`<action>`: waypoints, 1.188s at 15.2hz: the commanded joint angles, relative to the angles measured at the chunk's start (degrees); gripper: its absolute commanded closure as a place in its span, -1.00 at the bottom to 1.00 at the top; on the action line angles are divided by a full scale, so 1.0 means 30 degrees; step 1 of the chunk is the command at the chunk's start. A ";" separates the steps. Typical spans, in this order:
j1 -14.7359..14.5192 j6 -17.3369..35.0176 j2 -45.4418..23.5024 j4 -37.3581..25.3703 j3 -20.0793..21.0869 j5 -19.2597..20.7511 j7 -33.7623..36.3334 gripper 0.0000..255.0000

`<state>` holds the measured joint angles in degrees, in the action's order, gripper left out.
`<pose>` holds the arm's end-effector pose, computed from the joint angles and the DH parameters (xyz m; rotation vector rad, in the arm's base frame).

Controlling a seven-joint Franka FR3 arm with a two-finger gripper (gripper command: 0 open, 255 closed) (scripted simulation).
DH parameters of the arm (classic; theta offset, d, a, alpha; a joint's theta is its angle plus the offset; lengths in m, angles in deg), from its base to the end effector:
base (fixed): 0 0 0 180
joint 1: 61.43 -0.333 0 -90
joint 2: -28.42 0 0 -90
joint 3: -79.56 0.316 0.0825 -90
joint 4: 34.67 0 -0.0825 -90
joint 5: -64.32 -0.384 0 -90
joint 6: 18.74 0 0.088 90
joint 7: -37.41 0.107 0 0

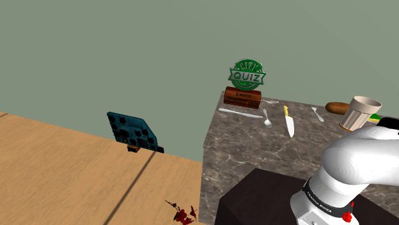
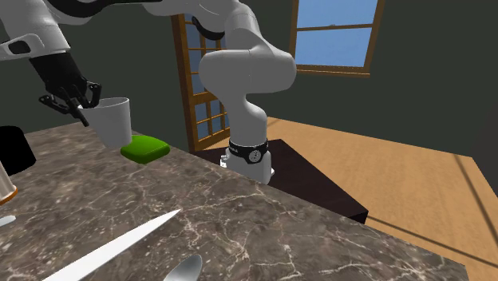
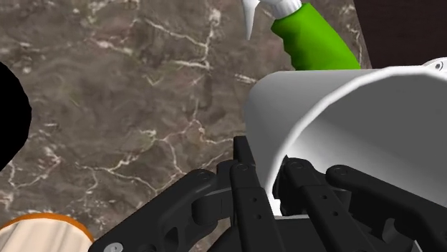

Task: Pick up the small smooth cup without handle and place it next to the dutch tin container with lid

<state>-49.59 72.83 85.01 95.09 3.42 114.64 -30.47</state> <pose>-0.0981 -0.4531 0.3727 -2.9415 -0.1496 -0.0177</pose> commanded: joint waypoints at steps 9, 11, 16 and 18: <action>0.0050 -0.0007 0.0023 0.0173 -0.0101 0.0012 0.0001 -1.00; -0.0076 -0.0458 -0.0123 -0.0341 0.0273 -0.0363 -0.0113 -1.00; -0.0374 -0.1677 -0.0551 -0.1757 0.1213 -0.1290 -0.0440 -1.00; -0.0374 -0.1677 -0.0552 -0.1756 0.1213 -0.1290 -0.0440 -1.00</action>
<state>-50.65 67.87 83.40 89.94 7.04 110.82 -31.78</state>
